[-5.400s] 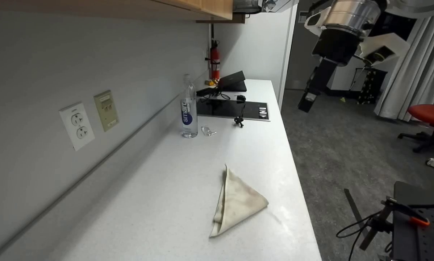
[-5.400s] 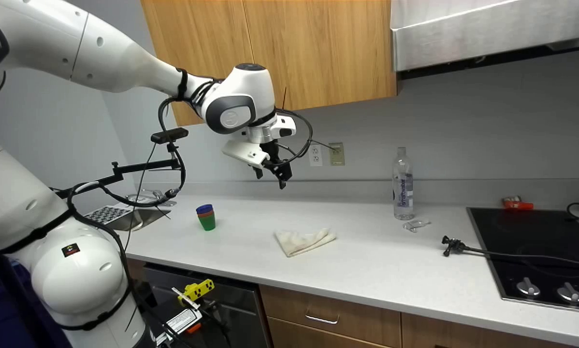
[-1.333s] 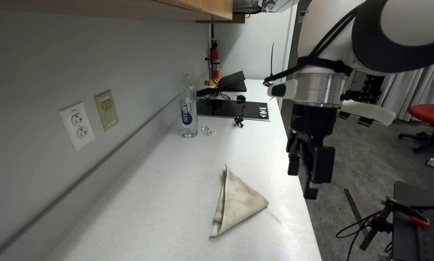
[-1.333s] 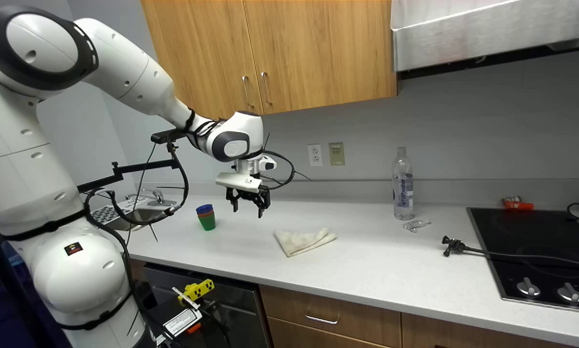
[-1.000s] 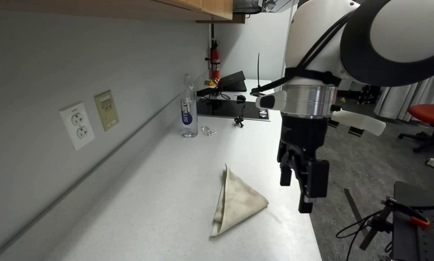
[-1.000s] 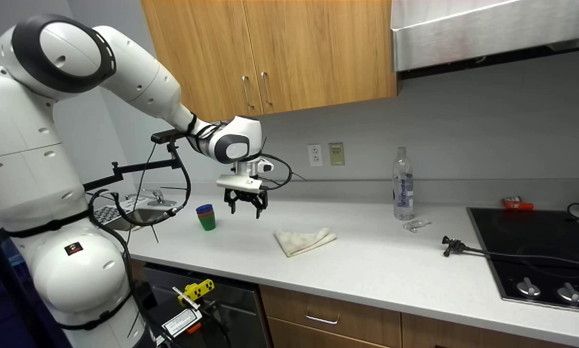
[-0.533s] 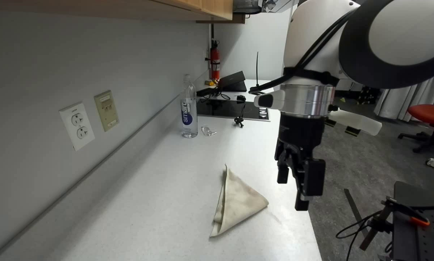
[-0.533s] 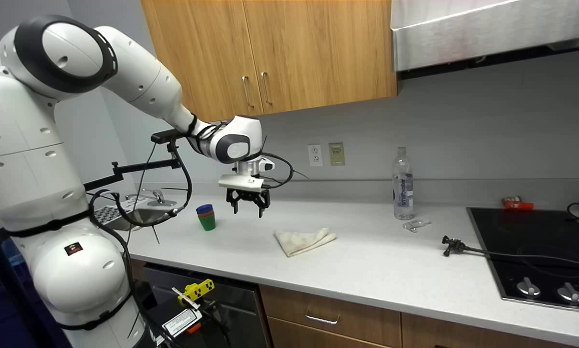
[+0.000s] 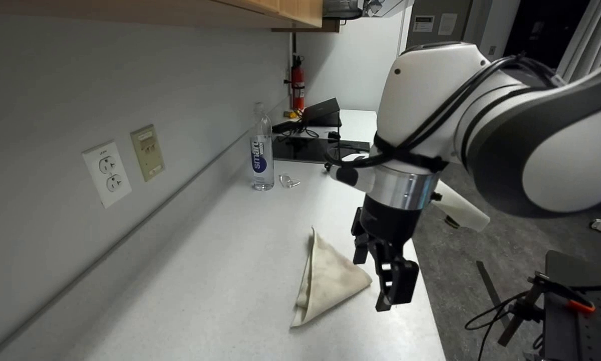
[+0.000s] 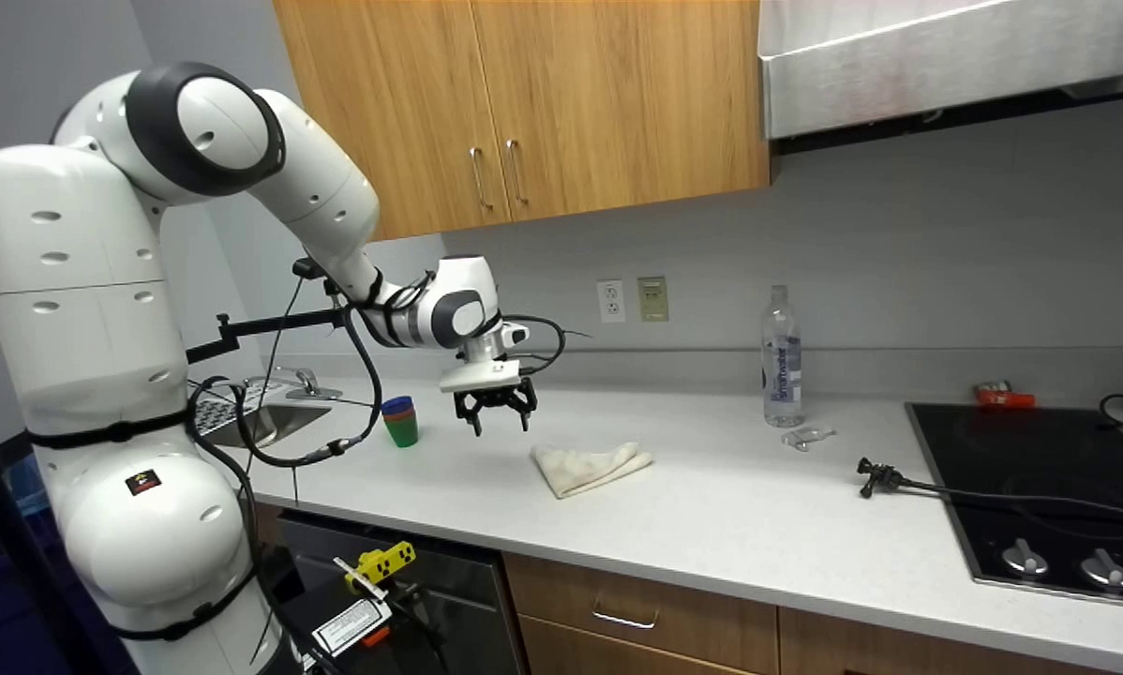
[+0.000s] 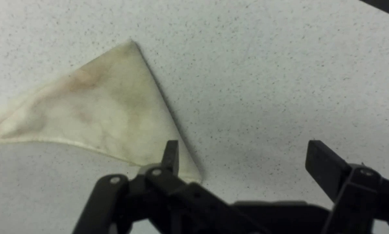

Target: Fold the towel

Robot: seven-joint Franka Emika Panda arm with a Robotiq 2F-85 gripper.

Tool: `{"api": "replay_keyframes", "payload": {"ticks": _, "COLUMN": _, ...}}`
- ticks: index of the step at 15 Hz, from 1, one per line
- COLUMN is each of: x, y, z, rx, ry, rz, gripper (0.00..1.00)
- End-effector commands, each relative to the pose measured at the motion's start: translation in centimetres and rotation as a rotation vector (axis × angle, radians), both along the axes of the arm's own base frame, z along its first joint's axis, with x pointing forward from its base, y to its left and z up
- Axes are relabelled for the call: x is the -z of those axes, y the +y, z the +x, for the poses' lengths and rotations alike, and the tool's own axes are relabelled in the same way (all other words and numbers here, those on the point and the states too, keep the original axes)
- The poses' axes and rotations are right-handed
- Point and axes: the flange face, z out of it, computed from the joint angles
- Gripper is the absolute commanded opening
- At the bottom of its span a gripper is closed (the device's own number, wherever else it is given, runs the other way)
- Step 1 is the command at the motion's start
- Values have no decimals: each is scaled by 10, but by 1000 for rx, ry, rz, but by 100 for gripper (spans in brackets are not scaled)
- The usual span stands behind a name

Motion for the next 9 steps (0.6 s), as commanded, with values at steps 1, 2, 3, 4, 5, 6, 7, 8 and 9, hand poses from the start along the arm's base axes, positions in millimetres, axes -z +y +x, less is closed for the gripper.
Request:
{"api": "replay_keyframes", "payload": {"ticks": 1, "x": 23, "y": 18, "z": 17, "rx": -33, "ry": -81, "rz": -18, "gripper": 100}}
{"api": "replay_keyframes", "payload": {"ticks": 2, "x": 27, "y": 21, "z": 22, "rx": -21, "ry": -90, "rz": -12, "gripper": 100}}
{"api": "replay_keyframes", "payload": {"ticks": 3, "x": 20, "y": 12, "z": 8, "rx": -25, "ry": -60, "rz": -17, "gripper": 100}}
{"api": "replay_keyframes", "payload": {"ticks": 4, "x": 25, "y": 14, "z": 11, "rx": -25, "ry": -66, "rz": -16, "gripper": 100}}
{"api": "replay_keyframes", "payload": {"ticks": 5, "x": 28, "y": 16, "z": 14, "rx": -24, "ry": -67, "rz": -14, "gripper": 100}}
{"api": "replay_keyframes", "payload": {"ticks": 6, "x": 29, "y": 17, "z": 16, "rx": -24, "ry": -67, "rz": -12, "gripper": 100}}
{"api": "replay_keyframes", "payload": {"ticks": 7, "x": 29, "y": 17, "z": 18, "rx": -23, "ry": -67, "rz": -11, "gripper": 100}}
{"api": "replay_keyframes", "payload": {"ticks": 8, "x": 29, "y": 18, "z": 19, "rx": -23, "ry": -69, "rz": -10, "gripper": 100}}
{"api": "replay_keyframes", "payload": {"ticks": 9, "x": 28, "y": 18, "z": 19, "rx": -23, "ry": -70, "rz": -10, "gripper": 100}}
